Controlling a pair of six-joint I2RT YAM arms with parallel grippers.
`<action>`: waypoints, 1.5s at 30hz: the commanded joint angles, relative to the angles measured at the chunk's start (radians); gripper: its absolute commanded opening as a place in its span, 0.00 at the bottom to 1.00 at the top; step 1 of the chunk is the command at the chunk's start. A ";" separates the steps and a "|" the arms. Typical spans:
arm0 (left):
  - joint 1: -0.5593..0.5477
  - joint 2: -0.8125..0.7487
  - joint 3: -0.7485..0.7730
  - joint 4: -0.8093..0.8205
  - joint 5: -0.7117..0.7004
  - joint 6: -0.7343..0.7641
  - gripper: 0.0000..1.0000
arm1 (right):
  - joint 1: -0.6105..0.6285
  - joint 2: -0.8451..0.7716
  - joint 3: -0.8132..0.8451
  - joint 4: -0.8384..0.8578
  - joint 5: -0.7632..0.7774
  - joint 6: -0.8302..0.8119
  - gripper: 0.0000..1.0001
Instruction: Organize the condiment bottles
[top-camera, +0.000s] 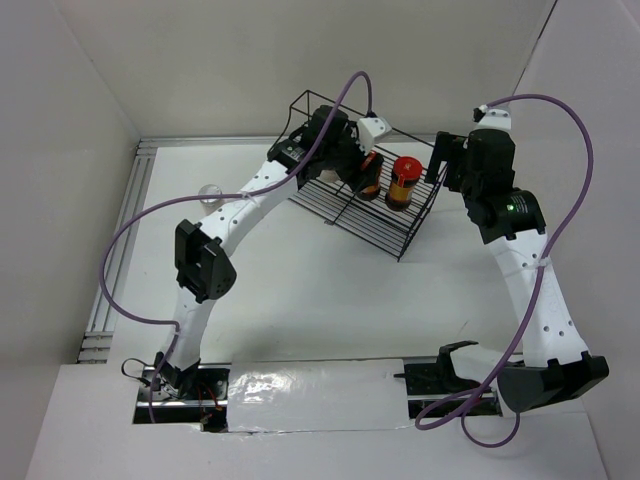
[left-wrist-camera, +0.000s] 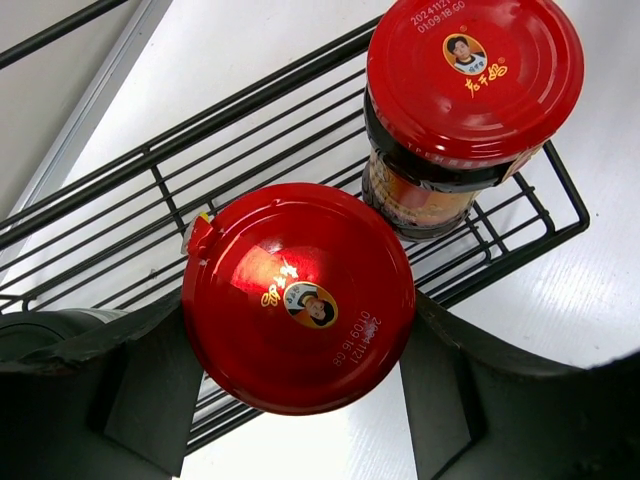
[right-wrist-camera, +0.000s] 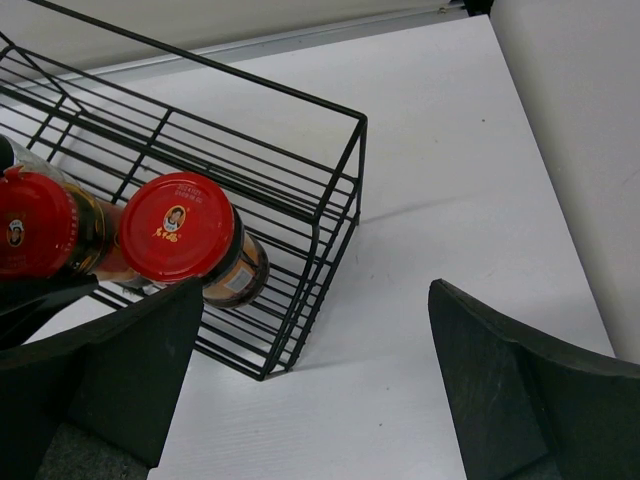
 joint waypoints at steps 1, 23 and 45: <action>-0.006 0.007 0.047 0.120 0.013 0.007 0.70 | -0.008 -0.019 0.006 -0.007 -0.013 -0.019 1.00; -0.004 -0.164 0.136 0.004 0.096 -0.036 0.99 | -0.008 0.004 0.003 -0.004 -0.087 -0.057 1.00; 0.737 -0.802 -0.761 -0.121 0.030 0.028 0.99 | 0.016 0.018 -0.067 0.068 -0.136 -0.062 0.97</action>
